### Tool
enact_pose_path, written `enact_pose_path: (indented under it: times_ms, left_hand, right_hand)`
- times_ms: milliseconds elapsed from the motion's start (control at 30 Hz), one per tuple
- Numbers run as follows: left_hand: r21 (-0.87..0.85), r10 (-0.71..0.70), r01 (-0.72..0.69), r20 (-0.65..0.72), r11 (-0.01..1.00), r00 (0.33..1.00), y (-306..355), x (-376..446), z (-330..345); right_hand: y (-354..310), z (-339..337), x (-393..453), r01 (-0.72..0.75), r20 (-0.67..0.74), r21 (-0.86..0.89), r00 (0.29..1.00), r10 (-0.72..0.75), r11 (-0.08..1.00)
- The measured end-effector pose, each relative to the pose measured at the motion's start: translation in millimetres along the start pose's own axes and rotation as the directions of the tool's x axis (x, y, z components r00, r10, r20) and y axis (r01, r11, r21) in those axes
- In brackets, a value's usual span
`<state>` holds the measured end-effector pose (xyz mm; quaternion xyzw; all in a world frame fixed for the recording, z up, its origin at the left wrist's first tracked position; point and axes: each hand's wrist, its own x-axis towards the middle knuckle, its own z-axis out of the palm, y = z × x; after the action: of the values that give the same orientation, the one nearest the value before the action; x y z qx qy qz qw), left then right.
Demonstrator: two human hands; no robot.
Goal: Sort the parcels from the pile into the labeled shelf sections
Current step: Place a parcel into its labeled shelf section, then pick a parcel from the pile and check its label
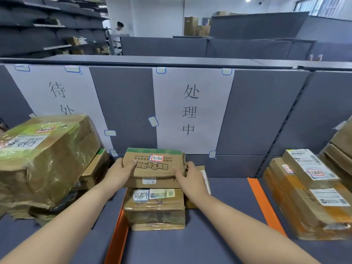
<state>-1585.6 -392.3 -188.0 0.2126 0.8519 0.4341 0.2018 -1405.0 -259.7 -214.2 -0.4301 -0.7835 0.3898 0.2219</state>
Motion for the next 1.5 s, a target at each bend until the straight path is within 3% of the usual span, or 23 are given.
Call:
enact_pose_path:
  times_ms: [433,633,867,1100,1267,1500]
  left_hand:
    - [0.018,0.037,-0.038,0.037,0.999,0.999,0,2,2]
    - [0.157,0.140,-0.126,-0.079,0.979,0.987,8,-7,3]
    - [0.397,0.336,-0.223,-0.243,0.890,0.910,31,-21,4]
    - [0.366,0.356,-0.290,-0.127,0.884,0.926,69,-49,29]
    - [0.213,0.303,-0.294,-0.010,0.932,0.953,85,-73,54]
    - [0.143,0.345,-0.352,0.068,0.925,0.936,116,-124,110]
  right_hand:
    - [3,5,7,0.017,0.014,-0.032,1.000,-0.016,0.999]
    - [-2,-10,6,-0.002,0.105,-0.028,0.994,0.005,1.000]
    - [-3,-44,0,0.027,0.021,-0.110,0.999,-0.025,0.994]
    - [7,-93,-9,0.002,-0.049,-0.152,0.999,-0.009,0.988]
    - [22,-123,-24,-0.026,-0.090,-0.128,0.996,0.014,0.991]
    - [70,-178,-69,-0.060,-0.183,-0.112,0.982,0.039,0.992]
